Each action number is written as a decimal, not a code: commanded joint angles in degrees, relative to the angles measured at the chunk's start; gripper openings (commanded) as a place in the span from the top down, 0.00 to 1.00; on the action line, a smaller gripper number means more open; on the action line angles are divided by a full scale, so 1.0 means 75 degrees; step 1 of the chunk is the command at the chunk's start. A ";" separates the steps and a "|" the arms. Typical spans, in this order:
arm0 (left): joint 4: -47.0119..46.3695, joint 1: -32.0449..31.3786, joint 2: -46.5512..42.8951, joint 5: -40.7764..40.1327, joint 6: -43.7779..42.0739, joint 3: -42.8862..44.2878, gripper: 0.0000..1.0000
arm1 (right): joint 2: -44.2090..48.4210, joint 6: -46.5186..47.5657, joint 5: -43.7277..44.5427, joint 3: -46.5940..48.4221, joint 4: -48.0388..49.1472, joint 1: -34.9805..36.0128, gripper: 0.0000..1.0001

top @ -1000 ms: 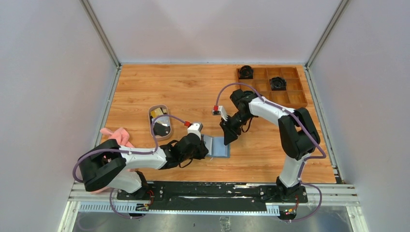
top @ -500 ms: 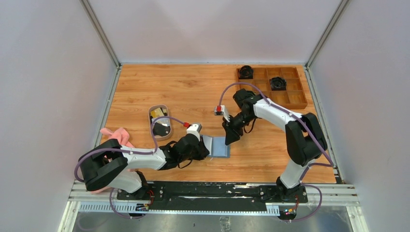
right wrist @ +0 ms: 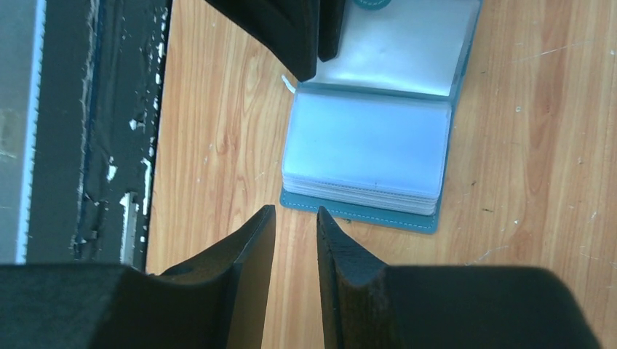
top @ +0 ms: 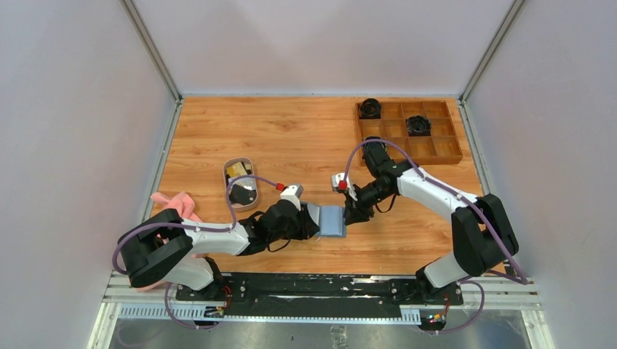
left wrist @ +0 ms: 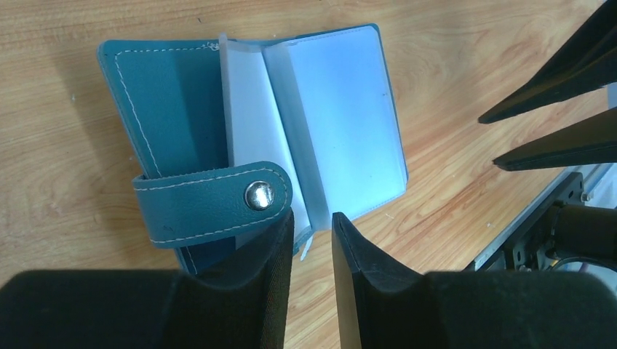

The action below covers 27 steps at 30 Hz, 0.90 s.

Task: Put the credit cards into the card holder
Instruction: Open the card holder at the center of the board.

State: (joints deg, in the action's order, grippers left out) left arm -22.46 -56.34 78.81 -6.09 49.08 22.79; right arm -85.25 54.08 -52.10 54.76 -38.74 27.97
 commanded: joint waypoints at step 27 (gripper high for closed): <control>-0.0638 0.0259 0.0884 0.0577 0.0112 0.0079 0.51 | -0.2338 -0.1773 0.0630 0.1410 -0.0280 0.0316 0.83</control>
State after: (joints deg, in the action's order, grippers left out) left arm -28.16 -54.92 84.14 -2.02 50.19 22.87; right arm -101.01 41.47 -47.90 63.53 -37.69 29.30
